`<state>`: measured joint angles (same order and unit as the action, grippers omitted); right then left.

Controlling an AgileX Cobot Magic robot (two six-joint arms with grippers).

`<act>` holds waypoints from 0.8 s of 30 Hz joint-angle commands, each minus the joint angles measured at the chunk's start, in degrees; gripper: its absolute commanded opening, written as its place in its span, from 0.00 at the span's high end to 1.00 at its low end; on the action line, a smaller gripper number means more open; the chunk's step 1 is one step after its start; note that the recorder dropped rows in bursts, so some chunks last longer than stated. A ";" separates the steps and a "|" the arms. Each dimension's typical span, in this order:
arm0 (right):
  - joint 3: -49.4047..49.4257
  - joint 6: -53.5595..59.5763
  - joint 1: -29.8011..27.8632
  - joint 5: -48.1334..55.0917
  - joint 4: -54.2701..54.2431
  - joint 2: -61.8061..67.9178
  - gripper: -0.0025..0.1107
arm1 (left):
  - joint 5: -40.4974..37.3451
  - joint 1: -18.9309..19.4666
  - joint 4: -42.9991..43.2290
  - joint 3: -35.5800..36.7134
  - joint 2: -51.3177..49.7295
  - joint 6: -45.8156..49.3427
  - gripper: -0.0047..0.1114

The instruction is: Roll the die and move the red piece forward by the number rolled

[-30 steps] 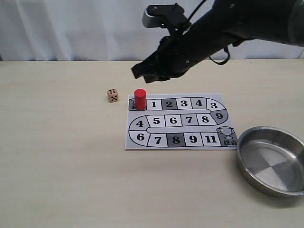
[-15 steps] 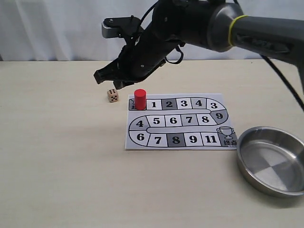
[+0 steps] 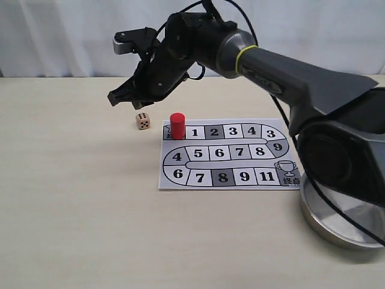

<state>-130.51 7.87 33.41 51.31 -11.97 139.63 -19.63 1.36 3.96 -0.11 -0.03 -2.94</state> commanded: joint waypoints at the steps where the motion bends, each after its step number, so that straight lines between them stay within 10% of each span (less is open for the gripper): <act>1: -4.11 -0.18 -0.21 2.21 1.03 4.17 0.94 | 0.70 -0.01 0.00 0.11 0.03 -0.32 0.96; 24: -4.36 2.43 -2.57 -4.10 0.22 8.60 0.94 | 0.70 -0.01 0.00 0.11 0.03 -0.32 0.96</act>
<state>-134.58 9.76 30.92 48.80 -11.72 148.15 -19.63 1.36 3.96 -0.11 -0.03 -2.94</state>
